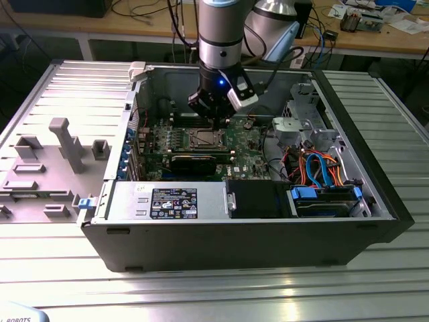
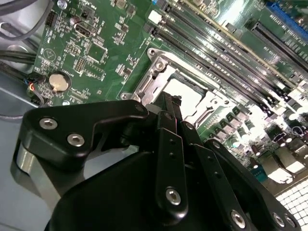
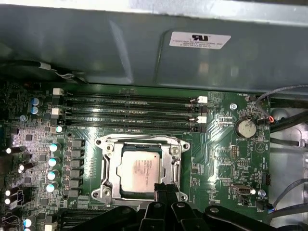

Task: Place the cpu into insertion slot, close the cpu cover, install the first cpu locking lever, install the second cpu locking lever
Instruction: 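Install the second cpu locking lever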

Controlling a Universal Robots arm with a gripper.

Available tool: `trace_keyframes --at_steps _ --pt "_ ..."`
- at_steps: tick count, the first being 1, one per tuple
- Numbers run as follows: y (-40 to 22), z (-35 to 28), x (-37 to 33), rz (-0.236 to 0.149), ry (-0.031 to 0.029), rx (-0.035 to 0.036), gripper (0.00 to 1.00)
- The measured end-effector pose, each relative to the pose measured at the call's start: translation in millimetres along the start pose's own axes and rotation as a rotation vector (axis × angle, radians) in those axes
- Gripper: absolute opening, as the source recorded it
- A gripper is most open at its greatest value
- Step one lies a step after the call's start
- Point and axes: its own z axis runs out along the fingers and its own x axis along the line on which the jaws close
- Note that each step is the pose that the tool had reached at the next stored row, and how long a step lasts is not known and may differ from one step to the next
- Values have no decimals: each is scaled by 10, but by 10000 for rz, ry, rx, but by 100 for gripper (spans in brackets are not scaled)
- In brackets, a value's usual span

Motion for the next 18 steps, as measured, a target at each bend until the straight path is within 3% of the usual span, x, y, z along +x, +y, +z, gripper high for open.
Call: trace_keyframes --at_steps 1,5,7,11,18 --pt "-2 -3 0 1 1 2 11" --pt "2 -119 -5 0 0 2 11" --pt "-13 -124 -5 -1 2 2 11" --pt "-99 -123 0 0 2 2 11" --pt "-113 -122 1 1 1 1 11"
